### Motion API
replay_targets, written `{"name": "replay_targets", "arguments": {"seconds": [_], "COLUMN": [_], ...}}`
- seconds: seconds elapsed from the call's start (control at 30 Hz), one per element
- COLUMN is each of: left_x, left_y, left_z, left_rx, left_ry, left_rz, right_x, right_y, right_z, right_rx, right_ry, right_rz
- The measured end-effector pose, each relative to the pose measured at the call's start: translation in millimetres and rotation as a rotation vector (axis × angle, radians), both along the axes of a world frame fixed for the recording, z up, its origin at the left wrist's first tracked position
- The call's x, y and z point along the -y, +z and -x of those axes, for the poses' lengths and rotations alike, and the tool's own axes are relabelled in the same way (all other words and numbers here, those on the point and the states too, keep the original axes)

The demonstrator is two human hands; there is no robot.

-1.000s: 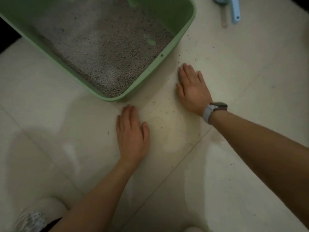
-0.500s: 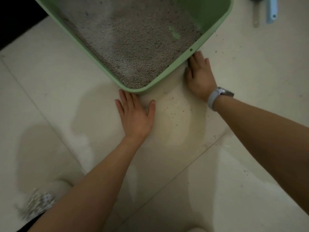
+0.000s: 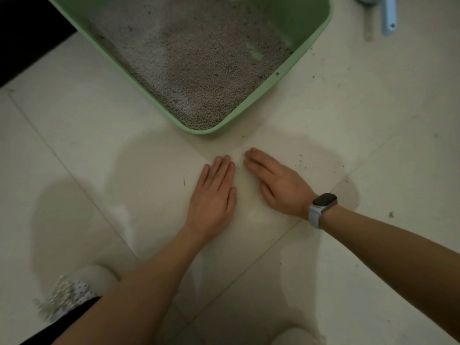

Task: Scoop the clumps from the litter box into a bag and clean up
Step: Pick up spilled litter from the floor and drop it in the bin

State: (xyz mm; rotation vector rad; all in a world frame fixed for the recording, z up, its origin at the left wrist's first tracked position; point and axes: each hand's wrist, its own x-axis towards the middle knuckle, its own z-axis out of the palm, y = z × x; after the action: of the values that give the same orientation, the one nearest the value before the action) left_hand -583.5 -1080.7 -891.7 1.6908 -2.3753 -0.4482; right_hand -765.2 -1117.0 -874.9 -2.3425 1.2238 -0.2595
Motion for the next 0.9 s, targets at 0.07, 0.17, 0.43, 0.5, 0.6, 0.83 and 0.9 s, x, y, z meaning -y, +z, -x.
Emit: {"name": "replay_targets", "arguments": {"seconds": [0.07, 0.17, 0.43, 0.5, 0.6, 0.83, 0.9], "left_x": [-4, -4, -12, -19, -22, 9, 12], "left_y": [1, 7, 9, 6, 5, 5, 6], "left_z": [-6, -13, -25, -16, 4, 45, 51], "left_rx": [-0.027, 0.020, 0.132, 0.129, 0.105, 0.066, 0.020], "left_ry": [0.049, 0.155, 0.460, 0.322, 0.195, 0.093, 0.038], "left_rz": [0.003, 0.027, -0.149, -0.138, -0.106, -0.109, -0.122], "right_x": [11, 29, -32, -41, -41, -16, -16], "right_y": [1, 0, -4, 2, 8, -7, -10], "right_z": [-6, -21, -19, -8, 16, 35, 19], "right_rx": [-0.038, -0.109, -0.142, -0.123, -0.130, -0.288, -0.265], "right_ry": [-0.088, -0.177, 0.102, 0.077, -0.194, -0.719, -0.634], "right_rz": [0.020, -0.037, 0.025, 0.021, 0.053, -0.033, -0.022]}}
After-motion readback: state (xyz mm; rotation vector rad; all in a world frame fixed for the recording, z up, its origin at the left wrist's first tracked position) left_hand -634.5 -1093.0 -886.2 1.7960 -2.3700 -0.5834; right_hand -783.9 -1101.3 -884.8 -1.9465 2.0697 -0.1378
